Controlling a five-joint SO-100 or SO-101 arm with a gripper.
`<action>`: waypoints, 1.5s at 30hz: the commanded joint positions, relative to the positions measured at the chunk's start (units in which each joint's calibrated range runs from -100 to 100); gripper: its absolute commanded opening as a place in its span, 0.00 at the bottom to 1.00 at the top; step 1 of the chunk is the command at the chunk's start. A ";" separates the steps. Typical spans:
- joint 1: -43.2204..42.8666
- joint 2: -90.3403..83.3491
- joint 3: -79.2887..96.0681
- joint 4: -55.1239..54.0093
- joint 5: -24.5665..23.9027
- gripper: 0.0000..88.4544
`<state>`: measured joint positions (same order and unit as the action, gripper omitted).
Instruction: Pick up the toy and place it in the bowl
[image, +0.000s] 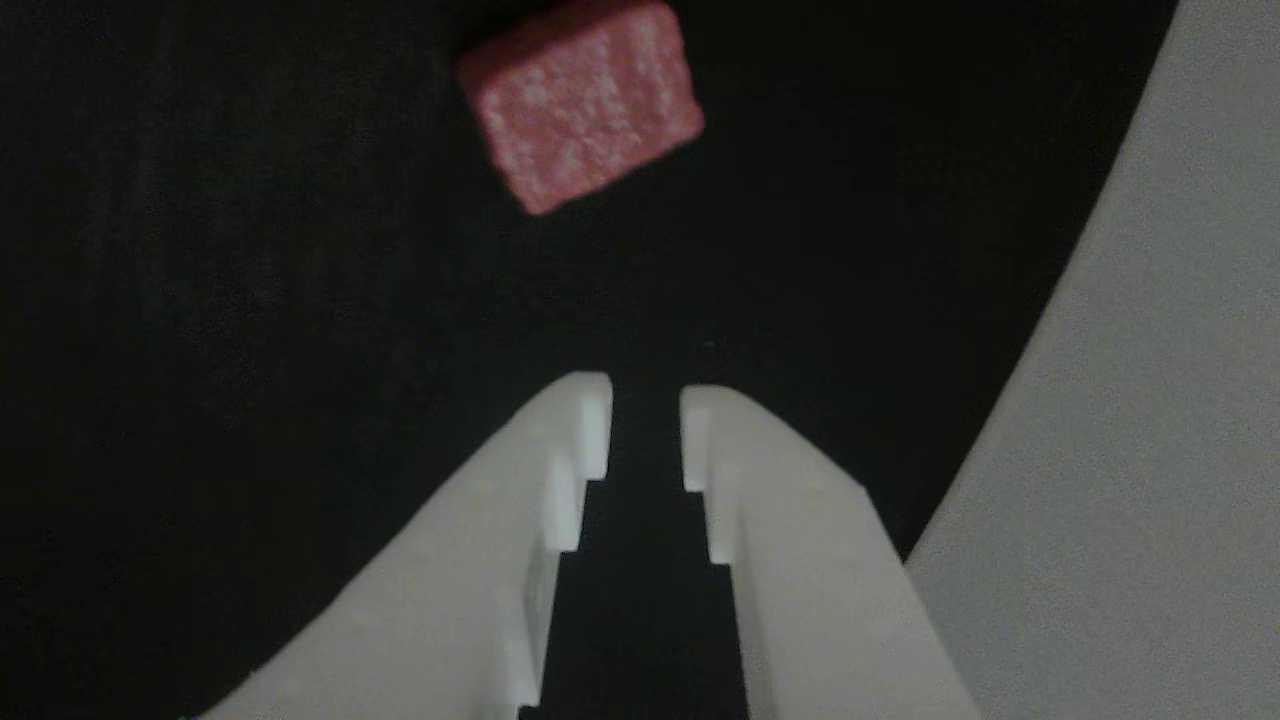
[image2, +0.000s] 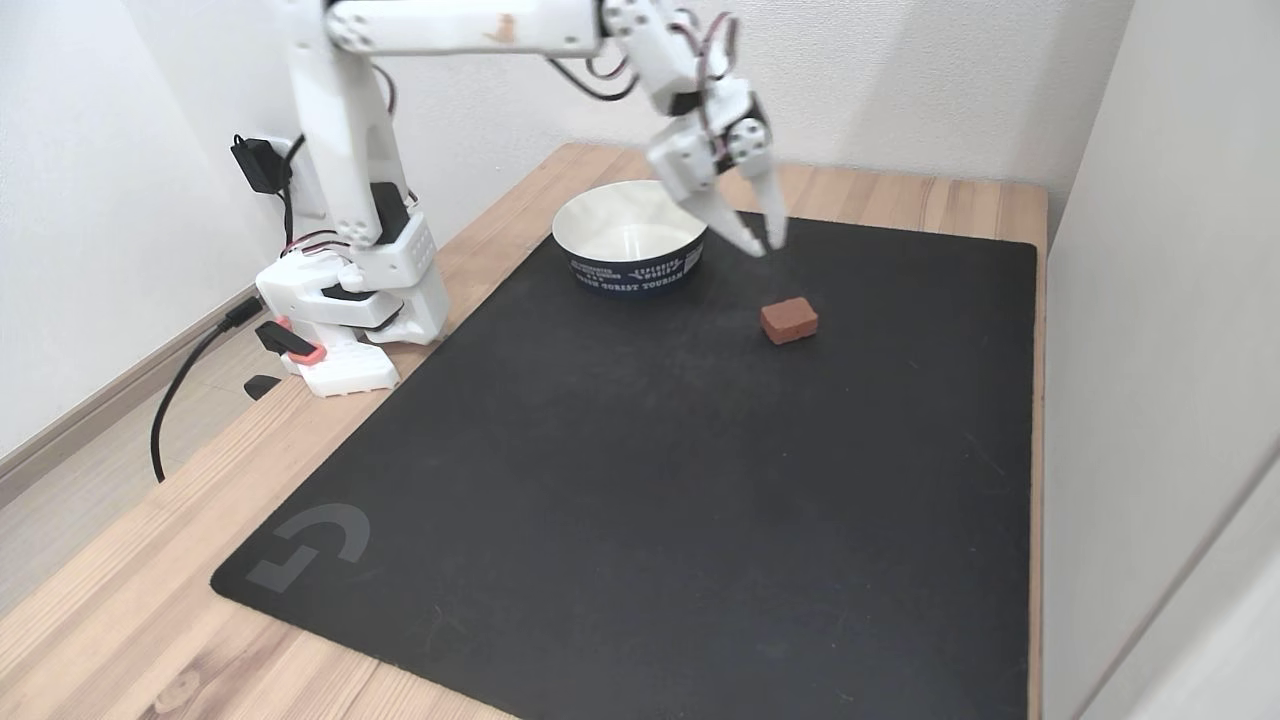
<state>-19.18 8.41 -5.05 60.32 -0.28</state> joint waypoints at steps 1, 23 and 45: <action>-0.77 7.56 -12.03 4.03 0.34 0.03; -3.19 29.31 -46.91 19.10 2.63 0.03; -3.11 29.31 -46.37 19.53 14.37 0.03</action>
<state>-22.35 38.22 -49.08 79.40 8.16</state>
